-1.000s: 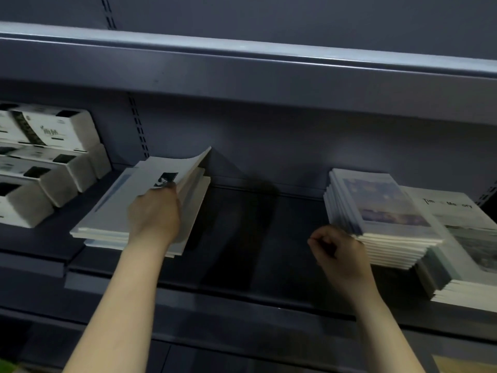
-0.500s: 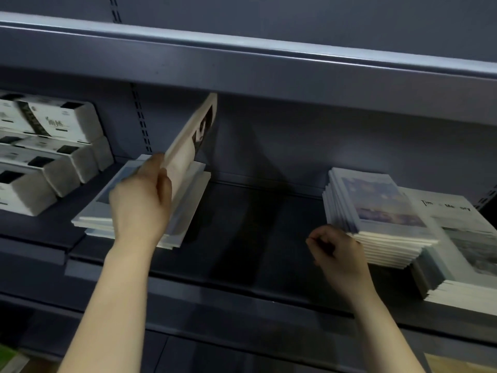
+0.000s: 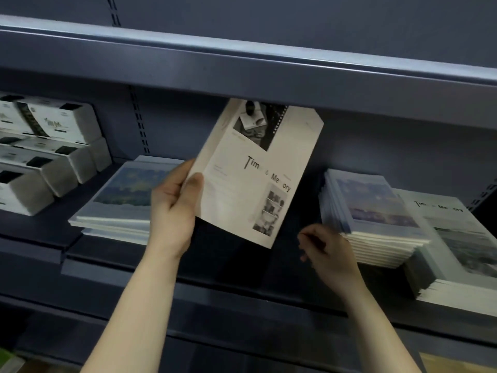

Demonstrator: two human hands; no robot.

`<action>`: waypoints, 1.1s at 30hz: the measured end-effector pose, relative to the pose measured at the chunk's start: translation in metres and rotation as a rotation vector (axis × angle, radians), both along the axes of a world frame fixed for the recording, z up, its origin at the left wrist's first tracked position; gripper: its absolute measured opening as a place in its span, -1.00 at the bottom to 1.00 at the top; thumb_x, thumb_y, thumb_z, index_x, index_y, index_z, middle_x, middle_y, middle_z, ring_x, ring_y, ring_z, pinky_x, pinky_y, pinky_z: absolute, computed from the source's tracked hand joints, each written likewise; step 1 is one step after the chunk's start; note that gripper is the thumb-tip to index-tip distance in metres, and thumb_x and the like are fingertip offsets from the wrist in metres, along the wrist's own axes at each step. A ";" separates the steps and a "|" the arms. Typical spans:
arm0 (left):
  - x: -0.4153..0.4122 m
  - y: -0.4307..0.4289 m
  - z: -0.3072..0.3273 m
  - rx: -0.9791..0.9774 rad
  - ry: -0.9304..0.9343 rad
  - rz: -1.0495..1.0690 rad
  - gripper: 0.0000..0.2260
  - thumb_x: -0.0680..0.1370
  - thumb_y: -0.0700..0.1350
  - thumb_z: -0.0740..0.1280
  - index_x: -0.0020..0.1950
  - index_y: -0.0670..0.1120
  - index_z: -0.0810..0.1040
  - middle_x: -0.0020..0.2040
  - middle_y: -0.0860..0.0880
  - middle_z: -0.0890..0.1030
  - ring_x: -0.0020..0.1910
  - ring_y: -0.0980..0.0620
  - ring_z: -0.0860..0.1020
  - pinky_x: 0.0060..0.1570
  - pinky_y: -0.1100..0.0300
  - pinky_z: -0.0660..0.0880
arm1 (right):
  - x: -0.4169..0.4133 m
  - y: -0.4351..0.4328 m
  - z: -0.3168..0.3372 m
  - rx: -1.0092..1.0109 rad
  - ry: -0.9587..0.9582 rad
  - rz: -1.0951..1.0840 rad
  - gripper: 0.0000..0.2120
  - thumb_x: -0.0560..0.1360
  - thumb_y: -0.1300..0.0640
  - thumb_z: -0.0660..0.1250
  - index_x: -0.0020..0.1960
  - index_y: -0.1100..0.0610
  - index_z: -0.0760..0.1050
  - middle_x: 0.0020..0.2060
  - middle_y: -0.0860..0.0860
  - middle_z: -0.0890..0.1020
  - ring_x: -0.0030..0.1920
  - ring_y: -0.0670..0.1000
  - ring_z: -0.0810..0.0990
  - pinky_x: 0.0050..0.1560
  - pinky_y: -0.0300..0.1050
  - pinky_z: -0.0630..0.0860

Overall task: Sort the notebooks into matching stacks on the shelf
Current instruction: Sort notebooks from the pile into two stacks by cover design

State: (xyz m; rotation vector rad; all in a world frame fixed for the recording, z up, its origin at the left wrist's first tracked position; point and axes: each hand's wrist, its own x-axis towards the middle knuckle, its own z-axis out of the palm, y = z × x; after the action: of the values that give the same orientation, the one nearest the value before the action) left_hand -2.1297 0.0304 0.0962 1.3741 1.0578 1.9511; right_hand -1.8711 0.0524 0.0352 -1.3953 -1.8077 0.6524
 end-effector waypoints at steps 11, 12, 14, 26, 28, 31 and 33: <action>0.039 0.013 -0.011 -0.071 -0.249 -0.235 -0.75 0.54 -0.17 0.24 0.18 -0.11 0.59 0.09 -0.08 0.65 0.10 -0.07 0.60 0.11 0.04 0.53 | -0.008 0.009 0.006 -0.486 0.866 0.181 -0.62 0.35 -0.36 0.36 0.09 -0.22 0.61 0.14 -0.01 0.67 0.15 0.04 0.64 0.00 0.01 0.61; 0.040 0.015 -0.014 -0.080 -0.240 -0.244 -0.74 0.54 -0.16 0.24 0.20 -0.12 0.58 0.11 -0.10 0.65 0.11 -0.08 0.59 0.12 0.03 0.53 | -0.009 0.011 0.007 -0.481 0.934 0.196 -0.59 0.33 -0.31 0.43 0.12 -0.19 0.61 0.17 0.00 0.65 0.18 0.06 0.63 0.00 0.00 0.61; 0.043 0.017 -0.018 -0.093 -0.210 -0.264 -0.72 0.54 -0.15 0.24 0.22 -0.11 0.57 0.14 -0.12 0.64 0.15 -0.11 0.58 0.12 0.02 0.52 | -0.011 0.013 0.010 -0.422 0.989 0.236 -0.56 0.35 -0.22 0.48 0.19 -0.13 0.59 0.21 0.02 0.63 0.19 0.09 0.62 0.00 -0.02 0.61; 0.034 0.026 -0.050 -0.157 0.059 -0.182 -0.77 0.56 -0.22 0.30 0.15 0.04 0.58 0.03 0.07 0.67 0.03 0.10 0.63 -0.08 0.34 0.52 | 0.007 0.012 0.034 0.051 0.577 0.068 -0.53 0.50 0.36 0.32 0.21 -0.12 0.35 0.12 -0.15 0.60 0.16 -0.13 0.58 0.04 -0.09 0.61; 0.034 0.027 -0.054 -0.206 0.132 -0.192 -0.81 0.53 -0.20 0.36 0.10 0.02 0.57 0.01 0.07 0.67 0.01 0.09 0.63 -0.07 0.33 0.53 | 0.015 0.013 0.041 0.099 0.532 0.013 -0.60 0.48 0.37 0.35 0.16 -0.06 0.44 0.07 -0.12 0.64 0.11 -0.11 0.62 0.02 -0.08 0.61; 0.038 0.026 -0.057 -0.243 0.267 -0.228 -0.81 0.48 -0.07 0.43 0.07 0.03 0.57 0.01 0.11 0.67 0.01 0.14 0.63 -0.04 0.30 0.54 | 0.030 0.013 0.048 0.127 0.534 -0.043 -0.69 0.47 0.36 0.36 0.14 0.06 0.54 0.02 -0.07 0.69 0.05 -0.09 0.65 -0.05 -0.20 0.59; 0.044 0.025 -0.058 -0.251 0.329 -0.252 -0.78 0.45 0.06 0.45 0.06 0.07 0.58 0.00 0.15 0.66 -0.01 0.18 0.62 -0.07 0.33 0.54 | 0.041 0.012 0.050 0.126 0.555 -0.074 -0.72 0.48 0.36 0.36 0.13 0.11 0.57 -0.02 -0.07 0.71 0.00 -0.08 0.67 -0.12 -0.29 0.58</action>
State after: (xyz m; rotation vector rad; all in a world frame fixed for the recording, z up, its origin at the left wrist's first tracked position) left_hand -2.0852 0.0551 0.0386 1.6280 1.1652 1.3931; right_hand -1.8306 0.0649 0.0856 -1.0577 -1.3259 0.7806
